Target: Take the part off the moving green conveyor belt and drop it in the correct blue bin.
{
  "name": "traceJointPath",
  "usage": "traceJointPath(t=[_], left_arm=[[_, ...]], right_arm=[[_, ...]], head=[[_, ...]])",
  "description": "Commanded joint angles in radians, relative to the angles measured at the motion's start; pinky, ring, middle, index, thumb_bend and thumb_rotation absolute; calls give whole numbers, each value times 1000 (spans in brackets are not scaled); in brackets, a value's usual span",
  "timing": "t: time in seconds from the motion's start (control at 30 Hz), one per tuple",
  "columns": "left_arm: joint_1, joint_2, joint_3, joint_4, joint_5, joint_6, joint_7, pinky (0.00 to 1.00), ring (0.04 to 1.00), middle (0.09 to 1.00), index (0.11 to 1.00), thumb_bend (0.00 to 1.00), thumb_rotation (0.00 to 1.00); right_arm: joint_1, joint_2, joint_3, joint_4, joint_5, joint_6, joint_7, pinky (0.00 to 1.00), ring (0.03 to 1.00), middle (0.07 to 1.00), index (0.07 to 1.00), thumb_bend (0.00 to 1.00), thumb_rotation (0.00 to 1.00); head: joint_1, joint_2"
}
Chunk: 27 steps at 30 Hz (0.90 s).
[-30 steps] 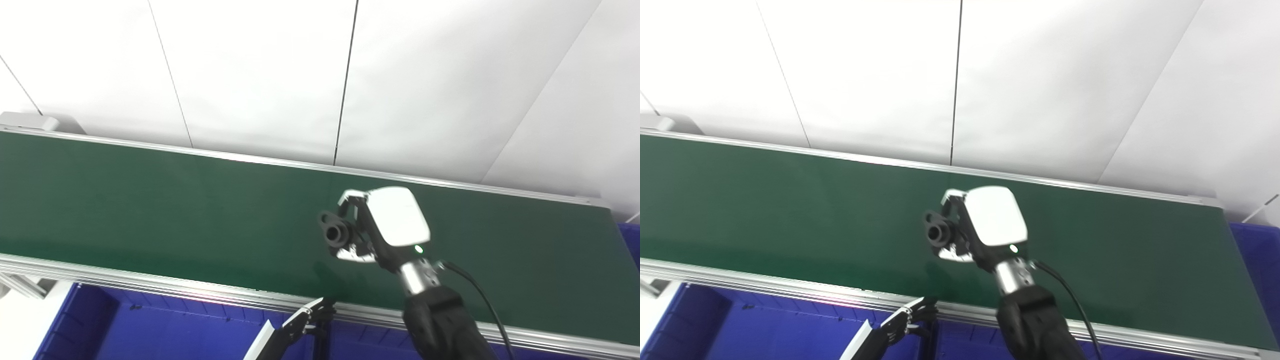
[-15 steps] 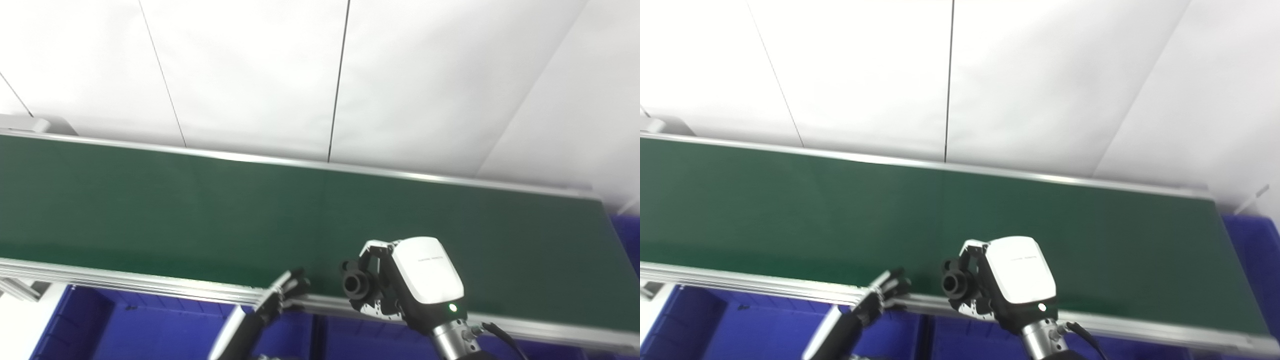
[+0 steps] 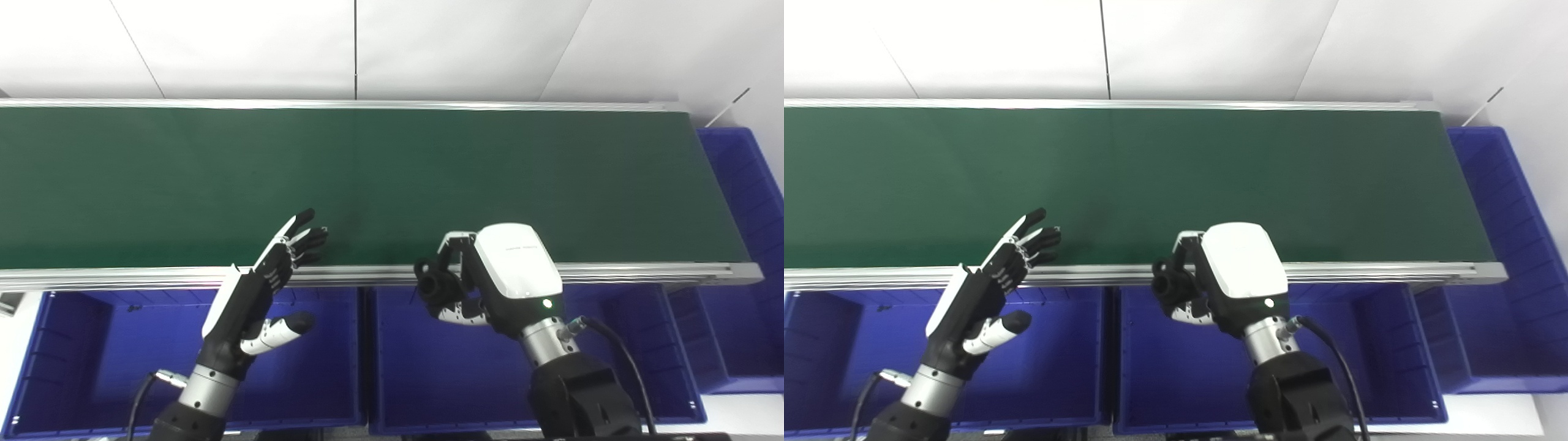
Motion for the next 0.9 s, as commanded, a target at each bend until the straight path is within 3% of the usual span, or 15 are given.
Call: traceJointPath(t=[0.0, 0.23, 0.47, 0.6, 0.77, 0.8, 0.83, 0.87], left_arm=[[0, -4, 7, -26, -11, -10, -11, 807, 865, 863, 937, 757, 746], [6, -14, 12, -33, 5, -11, -19, 794, 861, 866, 940, 745, 754], [10, -30, 11, -36, 9, -9, -25, 799, 862, 863, 940, 742, 753], [12, -41, 15, -43, 10, 3, -25, 798, 857, 858, 933, 752, 745], [11, -47, 18, -44, 15, 0, -24, 792, 854, 856, 932, 747, 746], [10, -48, 18, -45, 15, 1, -24, 793, 855, 858, 930, 747, 743], [10, -48, 18, -46, 15, 4, -25, 793, 856, 859, 930, 747, 743], [9, -47, 18, -46, 14, 6, -27, 798, 860, 865, 933, 746, 748]], right_arm=[[5, 10, 3, -1, -19, -27, -6, 120, 179, 273, 486, 502, 154], [10, 14, 20, 58, -48, -28, 30, 131, 191, 284, 486, 501, 156], [-16, 8, 44, 119, -105, -24, 167, 123, 186, 273, 484, 503, 156], [-20, -3, 52, 161, -95, -26, 171, 113, 176, 258, 486, 510, 151], [-33, -4, 68, 162, -148, -18, 271, 177, 249, 355, 492, 510, 171], [-34, -5, 71, 160, -162, -20, 288, 237, 322, 434, 598, 708, 422], [-36, -10, 77, 157, -181, -28, 309, 248, 335, 448, 616, 742, 466], [-37, -15, 82, 153, -197, -34, 327, 318, 415, 515, 665, 862, 604]], head=[[2, 0], [11, 4], [17, 5], [20, 4], [26, 5], [26, 5], [26, 5], [27, 4]])
